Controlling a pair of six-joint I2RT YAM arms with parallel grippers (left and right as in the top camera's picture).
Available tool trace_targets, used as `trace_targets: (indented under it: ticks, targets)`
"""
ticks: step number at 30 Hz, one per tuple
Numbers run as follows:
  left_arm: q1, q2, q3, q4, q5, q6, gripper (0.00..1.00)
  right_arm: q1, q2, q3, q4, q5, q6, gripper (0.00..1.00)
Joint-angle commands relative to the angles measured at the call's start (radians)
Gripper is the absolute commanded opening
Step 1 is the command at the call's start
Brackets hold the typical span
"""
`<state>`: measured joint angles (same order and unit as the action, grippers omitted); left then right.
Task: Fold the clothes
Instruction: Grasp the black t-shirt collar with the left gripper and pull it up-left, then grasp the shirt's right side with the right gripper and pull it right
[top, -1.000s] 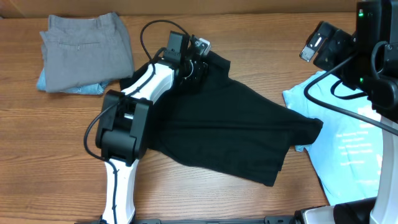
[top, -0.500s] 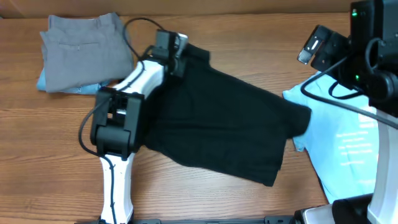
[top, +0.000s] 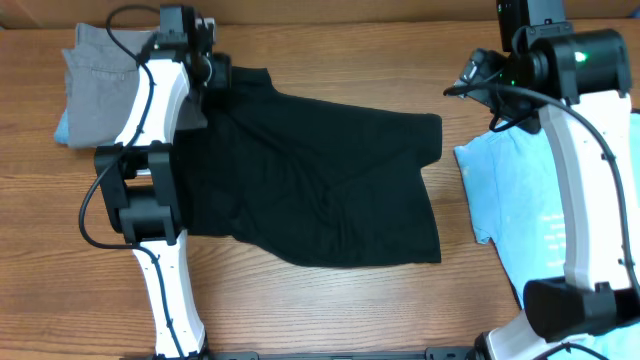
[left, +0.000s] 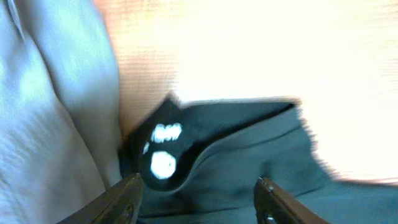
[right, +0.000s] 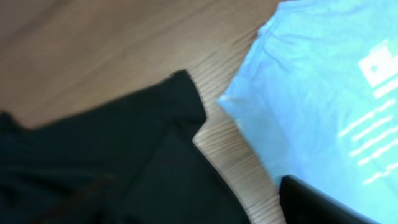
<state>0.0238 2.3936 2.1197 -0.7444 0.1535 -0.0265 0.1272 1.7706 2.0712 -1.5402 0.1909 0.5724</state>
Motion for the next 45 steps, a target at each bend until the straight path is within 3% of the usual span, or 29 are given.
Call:
trace_targets:
  ticks: [1,7,14,19,21,24,26,30,33,41,45]
  targets:
    - [-0.013,-0.075,0.139,-0.070,0.035,0.032,0.64,-0.071,0.033,-0.090,0.041,0.005,0.008,0.73]
    - [-0.013,-0.202,0.253,-0.240,0.052,0.031,0.73,-0.186,0.068,-0.323,0.151,-0.002,0.000,0.81]
    - [-0.013,-0.360,0.256,-0.433,0.061,0.030,0.76,-0.222,0.076,-0.634,0.399,-0.054,-0.102,0.82]
    - [-0.013,-0.421,0.256,-0.537,0.061,0.031,0.77,-0.222,0.076,-0.809,0.608,-0.054,-0.065,0.65]
    - [-0.013,-0.432,0.256,-0.563,0.057,0.036,0.78,-0.222,0.076,-0.866,0.676,-0.053,-0.023,0.38]
    - [-0.013,-0.438,0.256,-0.585,0.057,0.047,0.80,-0.222,0.076,-0.943,0.771,-0.068,0.040,0.17]
    - [-0.011,-0.439,0.256,-0.597,0.057,0.047,0.81,-0.222,0.076,-0.986,0.824,-0.113,0.043,0.08]
    - [-0.011,-0.439,0.256,-0.626,0.056,0.050,0.83,-0.224,0.080,-1.063,0.912,-0.086,0.064,0.04]
    - [-0.011,-0.439,0.256,-0.642,0.056,0.050,0.83,-0.257,0.085,-1.086,0.923,0.076,0.145,0.04]
    - [-0.011,-0.439,0.256,-0.690,0.057,0.049,0.84,-0.548,0.085,-1.086,1.057,0.164,0.183,0.04]
    - [-0.011,-0.439,0.256,-0.716,0.056,0.050,0.84,-0.661,0.085,-1.062,1.119,0.120,0.072,0.04]
